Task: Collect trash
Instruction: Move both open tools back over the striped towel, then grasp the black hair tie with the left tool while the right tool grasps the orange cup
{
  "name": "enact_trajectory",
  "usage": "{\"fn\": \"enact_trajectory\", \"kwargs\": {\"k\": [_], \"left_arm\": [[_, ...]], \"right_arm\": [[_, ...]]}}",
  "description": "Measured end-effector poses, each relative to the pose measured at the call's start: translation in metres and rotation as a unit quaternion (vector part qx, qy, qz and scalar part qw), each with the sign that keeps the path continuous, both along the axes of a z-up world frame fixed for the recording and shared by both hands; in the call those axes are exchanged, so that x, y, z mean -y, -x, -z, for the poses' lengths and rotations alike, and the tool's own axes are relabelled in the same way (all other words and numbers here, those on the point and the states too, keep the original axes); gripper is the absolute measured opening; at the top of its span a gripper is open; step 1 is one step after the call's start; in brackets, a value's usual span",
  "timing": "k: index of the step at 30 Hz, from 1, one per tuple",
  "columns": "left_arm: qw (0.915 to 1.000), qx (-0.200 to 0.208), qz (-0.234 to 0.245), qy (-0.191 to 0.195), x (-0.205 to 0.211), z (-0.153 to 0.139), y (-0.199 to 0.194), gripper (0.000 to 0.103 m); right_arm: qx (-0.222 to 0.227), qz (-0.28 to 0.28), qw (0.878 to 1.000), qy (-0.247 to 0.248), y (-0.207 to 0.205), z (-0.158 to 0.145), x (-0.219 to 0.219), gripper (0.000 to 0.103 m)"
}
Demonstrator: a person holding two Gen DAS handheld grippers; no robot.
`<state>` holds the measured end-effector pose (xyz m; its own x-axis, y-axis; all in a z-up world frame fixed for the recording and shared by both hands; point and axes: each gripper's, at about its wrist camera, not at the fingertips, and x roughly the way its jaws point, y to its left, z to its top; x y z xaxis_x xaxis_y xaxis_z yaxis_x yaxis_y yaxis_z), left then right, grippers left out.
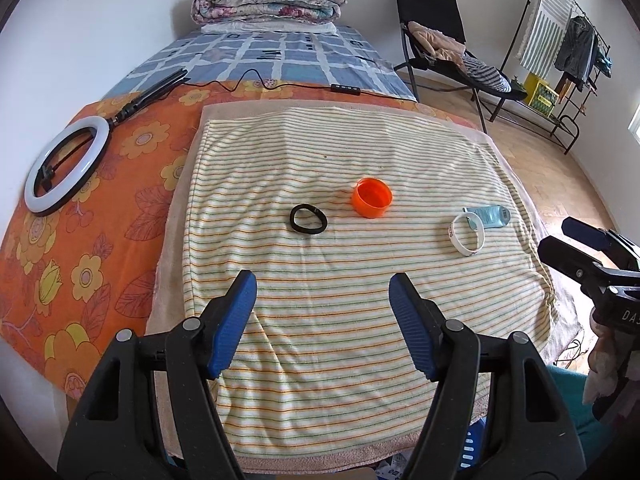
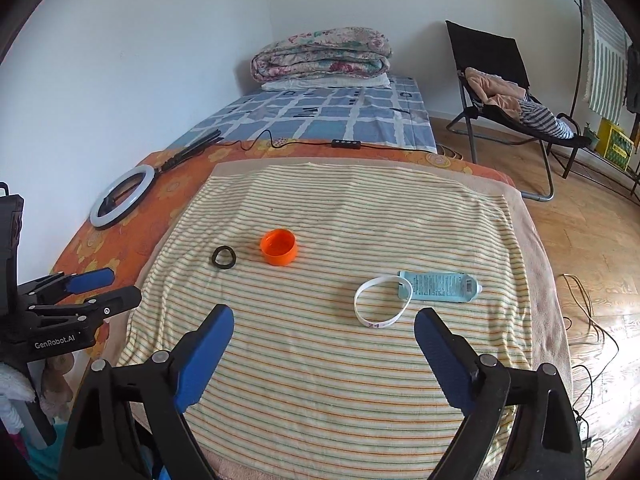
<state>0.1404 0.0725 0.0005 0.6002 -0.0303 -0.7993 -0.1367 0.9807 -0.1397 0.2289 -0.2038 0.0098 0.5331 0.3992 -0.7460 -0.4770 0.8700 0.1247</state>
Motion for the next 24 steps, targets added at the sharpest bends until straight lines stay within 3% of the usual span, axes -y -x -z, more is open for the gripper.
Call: {"fn": "enact_trajectory", "kwargs": {"k": [2, 10, 17, 22, 24], "left_arm": [[1.0000, -0.004, 0.004, 0.005, -0.002, 0.003, -0.006, 0.070], [0.9988, -0.035, 0.018, 0.030, -0.018, 0.026, -0.038, 0.044], [0.9980, -0.048, 0.034, 0.023, -0.024, 0.046, -0.072, 0.026], [0.9975, -0.056, 0.038, 0.019, -0.028, 0.062, -0.094, 0.026], [0.9973, -0.059, 0.038, 0.020, -0.030, 0.068, -0.102, 0.021]], "right_arm": [[-0.004, -0.006, 1.000, 0.000, -0.005, 0.003, -0.004, 0.091], [-0.051, -0.040, 0.998, -0.022, -0.032, 0.018, -0.015, 0.082], [-0.091, -0.051, 0.994, -0.037, -0.071, 0.033, -0.033, 0.067], [-0.113, -0.062, 0.991, -0.042, -0.093, 0.047, -0.051, 0.060], [-0.123, -0.068, 0.989, -0.043, -0.100, 0.055, -0.059, 0.056]]}}
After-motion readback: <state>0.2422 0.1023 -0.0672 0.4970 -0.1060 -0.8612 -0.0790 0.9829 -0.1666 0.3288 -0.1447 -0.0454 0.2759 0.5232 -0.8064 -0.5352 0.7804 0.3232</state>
